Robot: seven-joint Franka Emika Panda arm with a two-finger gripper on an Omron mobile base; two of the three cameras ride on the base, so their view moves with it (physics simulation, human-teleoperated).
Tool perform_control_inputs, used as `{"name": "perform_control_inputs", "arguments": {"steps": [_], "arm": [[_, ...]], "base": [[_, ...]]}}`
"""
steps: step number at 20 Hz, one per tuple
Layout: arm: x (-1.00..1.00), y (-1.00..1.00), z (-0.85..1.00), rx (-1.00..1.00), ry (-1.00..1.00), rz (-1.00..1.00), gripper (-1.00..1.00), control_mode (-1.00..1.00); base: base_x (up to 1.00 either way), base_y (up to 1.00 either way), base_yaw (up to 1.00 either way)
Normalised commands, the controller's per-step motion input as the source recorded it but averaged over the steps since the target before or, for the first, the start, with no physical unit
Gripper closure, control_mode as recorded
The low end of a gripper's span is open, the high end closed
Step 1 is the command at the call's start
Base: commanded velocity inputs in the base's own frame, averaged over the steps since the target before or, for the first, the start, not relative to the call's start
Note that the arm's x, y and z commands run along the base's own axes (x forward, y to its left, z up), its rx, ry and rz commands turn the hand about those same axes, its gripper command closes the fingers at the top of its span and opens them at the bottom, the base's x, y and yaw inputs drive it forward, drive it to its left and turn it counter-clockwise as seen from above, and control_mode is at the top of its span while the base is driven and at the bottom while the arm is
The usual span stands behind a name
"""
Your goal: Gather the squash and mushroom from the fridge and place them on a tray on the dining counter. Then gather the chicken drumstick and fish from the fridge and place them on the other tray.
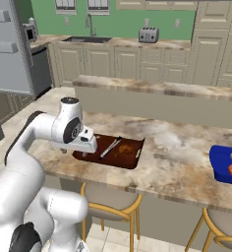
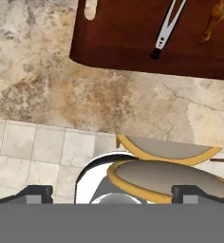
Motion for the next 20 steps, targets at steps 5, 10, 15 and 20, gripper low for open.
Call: {"name": "perform_control_inputs", "arguments": {"steps": [5, 10, 15, 20], "arm": [[-0.60, 0.09, 0.17, -0.09, -0.01, 0.13, -1.00, -1.00], [-0.68, -0.02, 0.27, -0.05, 0.00, 0.04, -1.00, -1.00], [-0.71, -0.07, 0.19, -0.01, 0.00, 0.00, -1.00, -1.00], [-0.16, -0.02, 0.00, 0.00, 0.00, 0.00, -1.00, -1.00]], "base": [[0.00, 0.00, 0.00], [0.00, 0.00, 0.00], [0.00, 0.00, 0.00], [0.00, 0.00, 0.00]]}}
